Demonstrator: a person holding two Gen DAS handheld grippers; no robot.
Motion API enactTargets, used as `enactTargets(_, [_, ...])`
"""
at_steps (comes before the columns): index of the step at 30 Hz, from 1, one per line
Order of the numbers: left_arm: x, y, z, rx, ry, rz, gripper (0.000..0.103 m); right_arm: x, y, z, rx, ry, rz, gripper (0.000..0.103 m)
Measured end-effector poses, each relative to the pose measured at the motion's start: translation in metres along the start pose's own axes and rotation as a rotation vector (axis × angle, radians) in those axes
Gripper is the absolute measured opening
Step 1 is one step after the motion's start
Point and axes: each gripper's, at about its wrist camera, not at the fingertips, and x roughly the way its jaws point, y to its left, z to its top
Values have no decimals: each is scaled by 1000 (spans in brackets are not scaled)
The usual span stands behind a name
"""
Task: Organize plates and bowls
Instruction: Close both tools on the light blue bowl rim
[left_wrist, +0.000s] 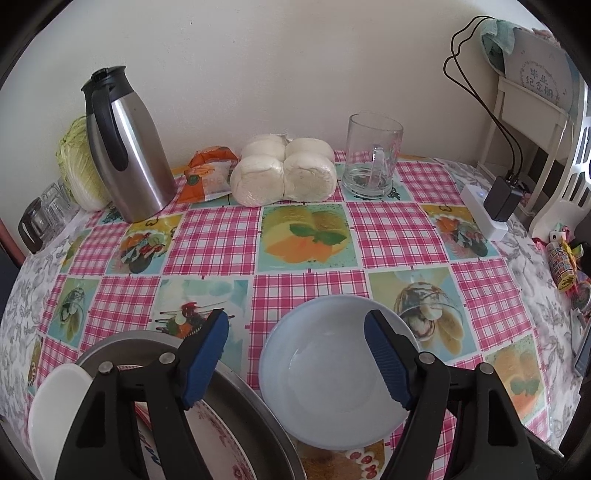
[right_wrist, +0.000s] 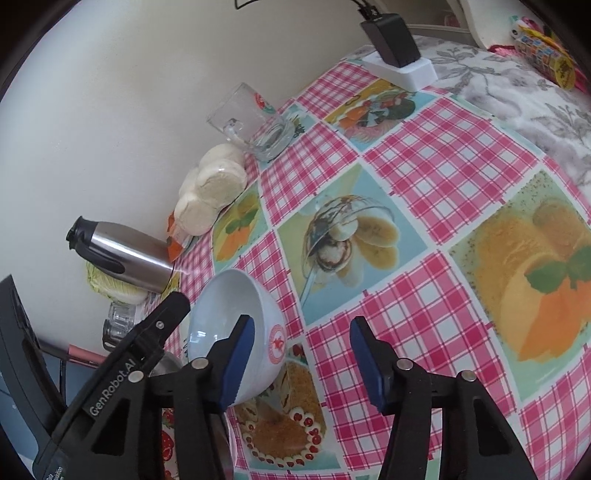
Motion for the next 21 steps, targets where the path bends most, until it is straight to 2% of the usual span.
enactTargets(4, [-3,3,1,4,-13,15,77,6,5,-2,-23,11,2,46])
enactTargets(8, [-3,3,1,12,-12,17,77,14,12,-5,-55,18,-8,33])
enactTargets(14, [-1,6,1,1,0,0,77,32,22,-9,-91,40,-25,24])
enactTargets(16, [0,7,1,-5,6,-7,77,34,25,-11,-101,37,-26,17])
enactTargets(21, [1,8,2,-3,11,-15,77,34,29,-13,-112,22,-43,14])
